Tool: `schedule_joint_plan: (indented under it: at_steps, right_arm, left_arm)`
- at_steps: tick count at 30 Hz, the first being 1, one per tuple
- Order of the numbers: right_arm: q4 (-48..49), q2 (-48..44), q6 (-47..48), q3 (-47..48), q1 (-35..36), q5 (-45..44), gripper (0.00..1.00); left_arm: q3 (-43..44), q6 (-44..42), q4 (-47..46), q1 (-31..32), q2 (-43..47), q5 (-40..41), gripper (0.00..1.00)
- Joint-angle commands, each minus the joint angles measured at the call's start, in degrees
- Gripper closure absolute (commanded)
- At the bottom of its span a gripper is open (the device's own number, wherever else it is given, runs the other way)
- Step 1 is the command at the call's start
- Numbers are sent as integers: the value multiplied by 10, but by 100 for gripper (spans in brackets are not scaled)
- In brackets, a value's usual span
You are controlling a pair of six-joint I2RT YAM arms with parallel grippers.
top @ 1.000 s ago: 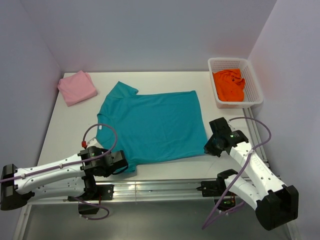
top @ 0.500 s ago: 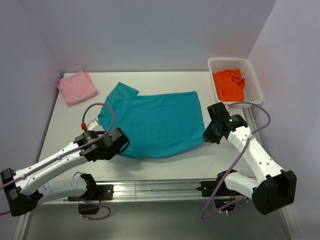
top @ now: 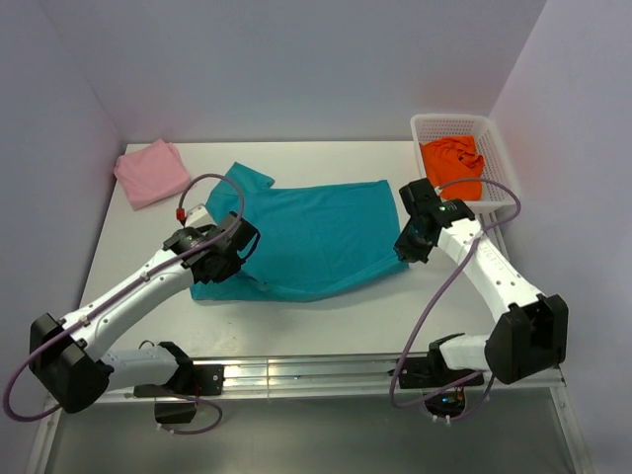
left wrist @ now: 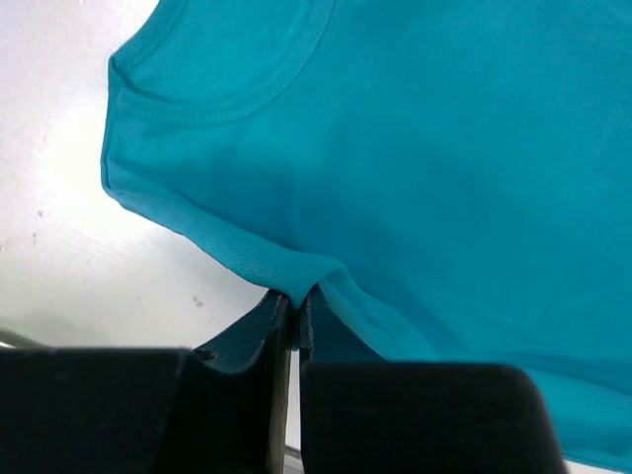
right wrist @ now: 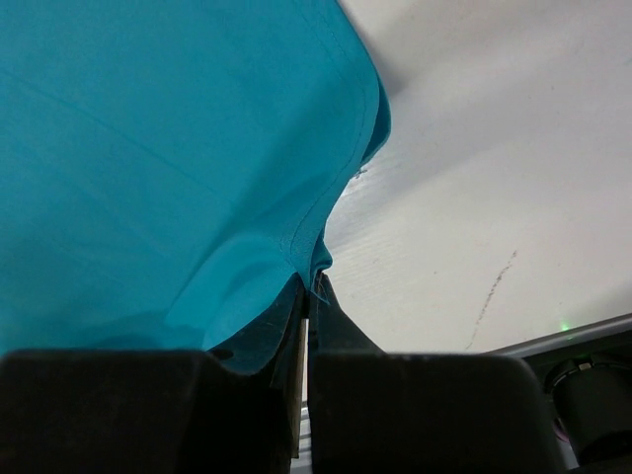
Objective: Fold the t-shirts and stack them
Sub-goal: Fold the tshirt
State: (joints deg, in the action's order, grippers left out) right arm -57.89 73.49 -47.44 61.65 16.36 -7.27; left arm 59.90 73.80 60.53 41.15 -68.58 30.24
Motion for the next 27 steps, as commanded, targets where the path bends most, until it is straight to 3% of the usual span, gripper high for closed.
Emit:
schedule_joint_plan:
  at_steps: [1,11,16,17,18,19,20,21,22,27]
  right_arm:
    - [14,29,14,43,-9,-28,100]
    - [42,178,45,138,-33,-49,100]
    - [52,310,46,202,-45,-41,100]
    - [48,332,46,236,-50,-42,100]
    - [41,377,45,258,-52,-46,88]
    - [22,400,41,282,-56,-49,70]
    - [10,420,38,327,-63,-52,33]
    - [-1,453,35,350,-66,-62,10]
    - [-19,467,35,395,-70,-69,1]
    - [-54,478,52,476,-89,-85,0]
  left_arm:
    - [28,-72,-51,-31,-14,-10,100]
    - [74,-184,-152,-152,-117,-54,100]
    - [146,-235,-200,-210,-251,-63,100]
    - [182,-243,-202,-217,-276,-70,91]
    - [203,-247,-198,-225,-326,-73,75]
    - [223,-249,-194,-234,-351,-63,58]
    - [265,-249,-177,-238,-374,-62,23]
    - [286,-250,-170,-243,-409,-63,5]
    - [306,-249,-162,-252,-422,-65,0]
    - [390,-243,-124,-262,-424,-62,0]
